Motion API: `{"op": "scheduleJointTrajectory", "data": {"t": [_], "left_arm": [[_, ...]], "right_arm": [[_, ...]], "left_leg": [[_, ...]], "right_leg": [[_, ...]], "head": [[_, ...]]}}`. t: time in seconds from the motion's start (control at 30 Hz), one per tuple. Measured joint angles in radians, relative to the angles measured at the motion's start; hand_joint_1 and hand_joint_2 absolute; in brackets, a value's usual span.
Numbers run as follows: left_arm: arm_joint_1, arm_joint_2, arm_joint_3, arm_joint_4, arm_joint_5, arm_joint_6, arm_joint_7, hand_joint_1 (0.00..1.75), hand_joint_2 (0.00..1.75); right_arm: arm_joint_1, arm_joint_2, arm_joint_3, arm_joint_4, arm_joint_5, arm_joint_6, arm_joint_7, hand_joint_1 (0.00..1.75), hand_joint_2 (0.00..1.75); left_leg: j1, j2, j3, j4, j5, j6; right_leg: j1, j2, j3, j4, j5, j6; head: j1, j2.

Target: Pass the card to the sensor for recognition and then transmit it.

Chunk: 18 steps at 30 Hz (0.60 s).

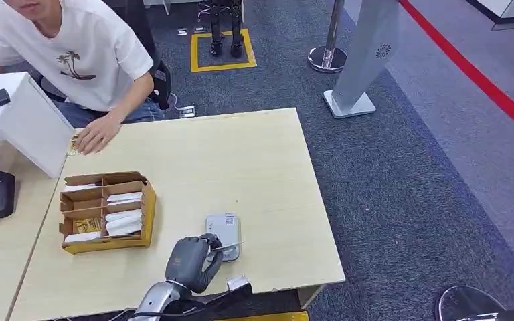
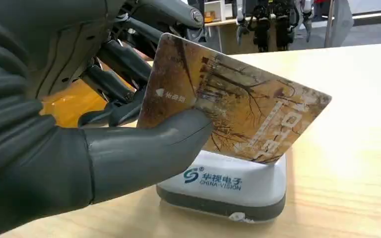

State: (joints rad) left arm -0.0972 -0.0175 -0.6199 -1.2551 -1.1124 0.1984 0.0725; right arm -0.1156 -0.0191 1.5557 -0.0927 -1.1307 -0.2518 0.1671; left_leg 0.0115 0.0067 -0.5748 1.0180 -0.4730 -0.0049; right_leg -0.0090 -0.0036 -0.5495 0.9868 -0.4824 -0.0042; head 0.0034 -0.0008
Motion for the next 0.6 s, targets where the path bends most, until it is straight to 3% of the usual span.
{"op": "scheduleJointTrajectory", "data": {"t": [0.6], "left_arm": [[0.004, 0.024, 0.033, -0.012, -0.033, 0.027, 0.028, 1.75, 1.75]], "right_arm": [[0.001, 0.000, 0.000, 0.000, 0.001, -0.006, 0.000, 0.00, 1.75]], "left_leg": [[0.000, 0.000, 0.000, 0.000, 0.000, 0.000]], "right_leg": [[0.000, 0.000, 0.000, 0.000, 0.000, 0.000]], "head": [[0.000, 0.000]]}}
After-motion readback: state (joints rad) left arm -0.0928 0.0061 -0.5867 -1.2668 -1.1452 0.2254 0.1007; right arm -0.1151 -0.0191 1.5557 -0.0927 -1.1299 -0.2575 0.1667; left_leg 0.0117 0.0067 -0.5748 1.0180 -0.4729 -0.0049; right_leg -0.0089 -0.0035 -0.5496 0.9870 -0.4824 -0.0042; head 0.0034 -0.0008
